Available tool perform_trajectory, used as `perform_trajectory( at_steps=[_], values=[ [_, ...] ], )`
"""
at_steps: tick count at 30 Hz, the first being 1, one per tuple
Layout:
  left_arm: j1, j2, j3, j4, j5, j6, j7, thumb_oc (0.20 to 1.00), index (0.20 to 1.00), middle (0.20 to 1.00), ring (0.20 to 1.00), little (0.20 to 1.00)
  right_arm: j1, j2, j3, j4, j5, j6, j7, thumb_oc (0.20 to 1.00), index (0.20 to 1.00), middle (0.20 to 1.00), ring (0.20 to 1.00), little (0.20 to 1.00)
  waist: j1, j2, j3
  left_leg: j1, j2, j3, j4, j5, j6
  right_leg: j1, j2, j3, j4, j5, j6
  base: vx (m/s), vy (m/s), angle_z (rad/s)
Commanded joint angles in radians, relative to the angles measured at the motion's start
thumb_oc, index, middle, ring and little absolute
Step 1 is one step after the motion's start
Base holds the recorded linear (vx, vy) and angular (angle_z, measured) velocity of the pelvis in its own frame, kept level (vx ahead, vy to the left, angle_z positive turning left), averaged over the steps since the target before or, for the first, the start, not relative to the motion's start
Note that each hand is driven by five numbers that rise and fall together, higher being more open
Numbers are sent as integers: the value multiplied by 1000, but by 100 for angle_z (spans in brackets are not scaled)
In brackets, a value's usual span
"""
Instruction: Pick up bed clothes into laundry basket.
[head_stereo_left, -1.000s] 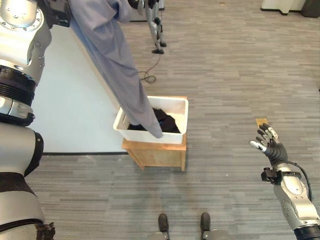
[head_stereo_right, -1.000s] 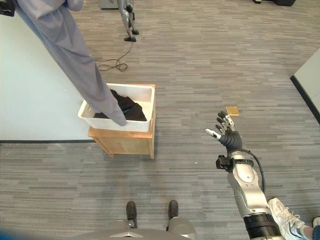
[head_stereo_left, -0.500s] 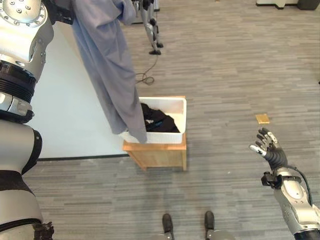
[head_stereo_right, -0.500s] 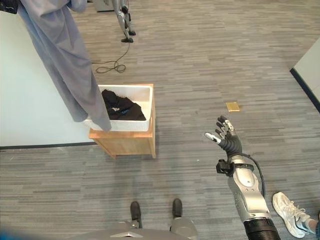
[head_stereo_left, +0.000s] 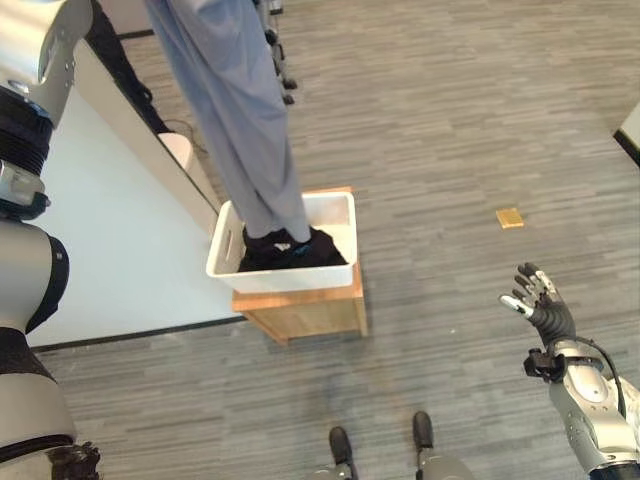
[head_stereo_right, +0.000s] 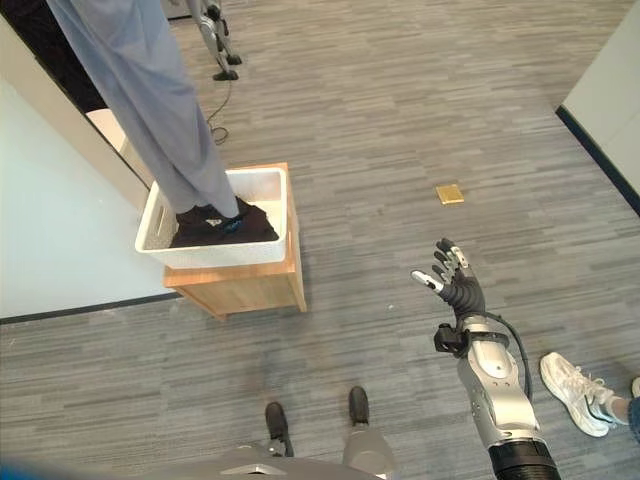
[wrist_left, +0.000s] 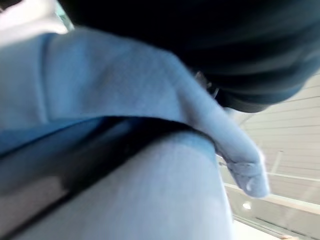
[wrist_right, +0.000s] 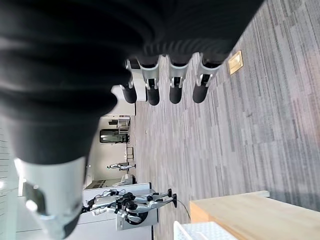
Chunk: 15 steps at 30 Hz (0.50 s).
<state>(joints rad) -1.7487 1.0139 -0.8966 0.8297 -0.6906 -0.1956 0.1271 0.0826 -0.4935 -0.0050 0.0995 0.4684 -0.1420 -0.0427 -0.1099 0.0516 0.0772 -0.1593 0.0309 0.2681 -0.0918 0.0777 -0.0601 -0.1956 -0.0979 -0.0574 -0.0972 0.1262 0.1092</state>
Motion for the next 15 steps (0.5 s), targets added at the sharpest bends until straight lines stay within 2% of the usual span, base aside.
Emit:
perform_trajectory(
  at_steps=[1,4,9,11,15],
  values=[
    [-182,17,12,114,25,-41,37,200,200,200,200,200,-68,-19,-34,-19,-16,-50,-3,1000,1000,1000,1000,1000,7,-42,60,-23,0,-33,4,5,-11,125,-75,-32,10,1,146,-65,54,-8],
    [-170,-18,29,124,28,-38,47,200,200,200,200,200,-104,-21,-16,-19,-19,-58,-18,1000,1000,1000,1000,1000,2,-55,121,-82,5,-44,4,16,-11,72,-69,-33,10,1,143,-115,18,-1],
    [-133,-46,53,119,46,-37,60,200,200,200,200,200,-110,-5,3,-24,-24,-68,-30,1000,1000,1000,1000,1000,-3,-70,162,-118,11,-51,4,19,-12,35,-60,-33,10,-6,139,-34,11,0],
    [-76,-69,74,107,77,-31,56,200,200,200,200,200,-103,4,18,-31,-29,-71,-36,1000,1000,1000,1000,1000,-10,-88,191,-138,13,-55,4,24,-11,18,-52,-27,10,-7,135,-24,4,1],
    [-15,-98,97,88,111,-28,59,200,200,200,200,200,-94,13,26,-32,-28,-75,-37,1000,1000,1000,1000,1000,-11,-100,207,-152,14,-61,4,26,-8,7,-51,-27,10,-11,133,-9,-2,1]
  ],
)
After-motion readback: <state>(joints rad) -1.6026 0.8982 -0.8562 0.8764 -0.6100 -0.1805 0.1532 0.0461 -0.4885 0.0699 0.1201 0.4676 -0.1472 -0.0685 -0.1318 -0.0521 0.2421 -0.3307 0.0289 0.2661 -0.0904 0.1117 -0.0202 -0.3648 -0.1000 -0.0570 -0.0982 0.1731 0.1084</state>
